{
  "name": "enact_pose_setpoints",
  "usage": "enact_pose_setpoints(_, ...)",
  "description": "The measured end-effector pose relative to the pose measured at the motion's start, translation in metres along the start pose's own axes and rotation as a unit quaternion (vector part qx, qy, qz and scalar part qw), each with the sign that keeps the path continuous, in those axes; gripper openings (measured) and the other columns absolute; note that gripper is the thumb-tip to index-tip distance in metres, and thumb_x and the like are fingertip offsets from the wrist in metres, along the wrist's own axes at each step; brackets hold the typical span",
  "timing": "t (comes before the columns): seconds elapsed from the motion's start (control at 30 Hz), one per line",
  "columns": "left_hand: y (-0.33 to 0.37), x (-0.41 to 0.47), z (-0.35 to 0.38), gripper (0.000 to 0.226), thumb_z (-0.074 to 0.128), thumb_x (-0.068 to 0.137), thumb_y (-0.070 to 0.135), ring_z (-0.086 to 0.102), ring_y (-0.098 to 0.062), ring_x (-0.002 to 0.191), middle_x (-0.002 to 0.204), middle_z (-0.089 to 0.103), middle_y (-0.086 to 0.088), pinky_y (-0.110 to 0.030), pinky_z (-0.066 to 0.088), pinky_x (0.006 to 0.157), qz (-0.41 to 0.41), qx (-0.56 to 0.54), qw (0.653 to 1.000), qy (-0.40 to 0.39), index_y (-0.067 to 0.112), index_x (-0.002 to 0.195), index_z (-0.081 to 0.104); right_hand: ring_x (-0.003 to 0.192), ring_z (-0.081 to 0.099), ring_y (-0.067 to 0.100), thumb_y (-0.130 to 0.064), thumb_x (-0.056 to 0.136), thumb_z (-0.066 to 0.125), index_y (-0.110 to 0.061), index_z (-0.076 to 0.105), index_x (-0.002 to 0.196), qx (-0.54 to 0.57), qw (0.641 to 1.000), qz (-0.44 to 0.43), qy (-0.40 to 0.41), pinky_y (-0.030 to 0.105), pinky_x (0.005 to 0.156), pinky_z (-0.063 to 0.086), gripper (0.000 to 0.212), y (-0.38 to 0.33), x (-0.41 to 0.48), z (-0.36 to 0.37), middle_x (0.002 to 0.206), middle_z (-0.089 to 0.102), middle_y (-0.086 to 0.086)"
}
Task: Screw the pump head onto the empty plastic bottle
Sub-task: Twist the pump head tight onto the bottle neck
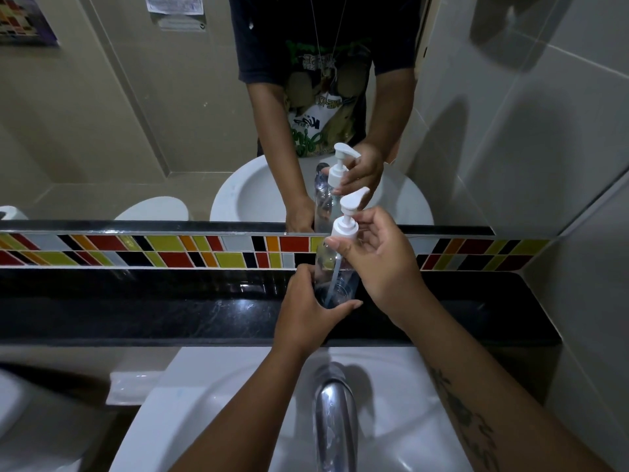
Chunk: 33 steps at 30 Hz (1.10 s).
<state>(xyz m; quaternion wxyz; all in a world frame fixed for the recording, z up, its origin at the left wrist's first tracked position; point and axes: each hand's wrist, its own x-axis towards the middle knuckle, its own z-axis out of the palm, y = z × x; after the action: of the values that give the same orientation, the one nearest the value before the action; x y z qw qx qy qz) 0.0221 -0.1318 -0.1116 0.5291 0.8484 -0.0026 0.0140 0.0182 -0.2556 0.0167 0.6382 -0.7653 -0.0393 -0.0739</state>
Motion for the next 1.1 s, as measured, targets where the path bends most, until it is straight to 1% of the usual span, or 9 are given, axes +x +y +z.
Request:
enact_pose_setpoints(0.1, -0.001, 0.000, 0.001, 0.071, 0.088, 0.056, 0.067, 0.070, -0.014, 0.110, 0.117, 0.066, 0.007, -0.045, 0.064, 0.090, -0.011, -0.006, 1.000, 0.002, 0.040, 0.107, 0.047, 0.107, 0.065, 0.012, -0.016, 0.077, 0.078, -0.028, 0.053, 0.100, 0.009, 1.000, 0.007, 0.025, 0.032, 0.093, 0.055, 0.036, 0.003, 0.001, 0.004, 0.112, 0.068, -0.001)
enact_pose_setpoints(0.2, 0.000, 0.000, 0.001, 0.071, 0.087, 0.055, 0.068, 0.070, -0.014, 0.109, 0.117, 0.066, 0.007, -0.045, 0.065, 0.089, -0.013, -0.011, 1.000, -0.004, 0.042, 0.105, 0.045, 0.110, 0.061, 0.001, -0.014, 0.084, 0.071, -0.032, 0.052, 0.115, 0.034, 0.999, 0.014, -0.006, 0.019, 0.094, 0.051, 0.041, 0.001, -0.002, 0.002, 0.117, 0.064, -0.011)
enact_pose_setpoints(0.3, 0.002, -0.001, 0.000, 0.070, 0.087, 0.055, 0.067, 0.070, -0.014, 0.107, 0.116, 0.065, 0.007, -0.044, 0.066, 0.087, -0.014, -0.012, 1.000, -0.009, 0.042, 0.104, 0.043, 0.117, 0.060, 0.008, -0.019, 0.088, 0.066, -0.024, 0.055, 0.127, 0.021, 0.999, 0.025, -0.022, 0.026, 0.098, 0.050, 0.041, -0.002, -0.003, 0.000, 0.126, 0.065, -0.003)
enact_pose_setpoints(0.5, 0.004, -0.002, 0.000, 0.070, 0.084, 0.054, 0.069, 0.072, -0.014, 0.105, 0.113, 0.067, 0.007, -0.045, 0.065, 0.086, -0.016, -0.012, 1.000, -0.005, 0.041, 0.102, 0.042, 0.106, 0.066, 0.012, -0.018, 0.078, 0.077, -0.035, 0.056, 0.098, -0.008, 1.000, 0.017, 0.018, 0.036, 0.095, 0.054, 0.034, -0.003, 0.003, 0.005, 0.111, 0.069, -0.002)
enact_pose_setpoints(0.63, 0.004, -0.002, 0.000, 0.071, 0.085, 0.052, 0.070, 0.071, -0.014, 0.106, 0.114, 0.066, 0.008, -0.046, 0.065, 0.087, -0.014, -0.016, 1.000, -0.003, 0.042, 0.100, 0.041, 0.115, 0.062, 0.016, -0.020, 0.083, 0.073, -0.024, 0.059, 0.120, -0.018, 0.999, 0.037, -0.008, 0.040, 0.101, 0.050, 0.040, -0.004, 0.002, 0.001, 0.123, 0.067, 0.001)
enact_pose_setpoints(0.77, 0.004, -0.003, 0.000, 0.073, 0.090, 0.052, 0.070, 0.069, -0.015, 0.110, 0.116, 0.063, 0.006, -0.045, 0.064, 0.090, 0.002, -0.013, 1.000, 0.003, 0.044, 0.100, 0.040, 0.116, 0.061, 0.011, -0.016, 0.088, 0.066, -0.019, 0.056, 0.130, -0.012, 0.998, 0.041, -0.038, 0.035, 0.102, 0.049, 0.043, -0.008, 0.002, -0.005, 0.124, 0.066, -0.001)
enact_pose_setpoints(0.87, 0.002, -0.004, -0.002, 0.082, 0.092, 0.060, 0.063, 0.064, -0.013, 0.122, 0.130, 0.060, 0.009, -0.040, 0.060, 0.101, 0.023, -0.020, 1.000, -0.006, 0.046, 0.123, 0.043, 0.115, 0.061, 0.006, -0.016, 0.091, 0.062, -0.022, 0.056, 0.130, -0.010, 0.996, 0.045, -0.071, 0.026, 0.098, 0.051, 0.040, -0.009, 0.004, -0.010, 0.125, 0.066, -0.003)
enact_pose_setpoints(0.93, 0.001, -0.002, -0.002, 0.079, 0.089, 0.066, 0.062, 0.063, -0.012, 0.123, 0.131, 0.061, 0.009, -0.042, 0.060, 0.103, 0.033, -0.009, 0.999, -0.017, 0.042, 0.131, 0.049, 0.115, 0.062, 0.005, -0.016, 0.092, 0.061, -0.023, 0.057, 0.129, -0.008, 0.995, 0.045, -0.087, 0.024, 0.095, 0.052, 0.039, -0.009, 0.005, -0.014, 0.125, 0.066, -0.003)
enact_pose_setpoints(1.1, -0.001, 0.001, -0.002, 0.067, 0.087, 0.066, 0.064, 0.068, -0.013, 0.114, 0.121, 0.068, 0.007, -0.045, 0.063, 0.095, 0.030, -0.004, 0.999, -0.014, 0.039, 0.121, 0.057, 0.114, 0.063, 0.010, -0.013, 0.089, 0.065, -0.016, 0.056, 0.130, -0.004, 0.997, 0.045, -0.064, 0.028, 0.097, 0.052, 0.042, -0.007, 0.006, -0.011, 0.124, 0.067, 0.002)
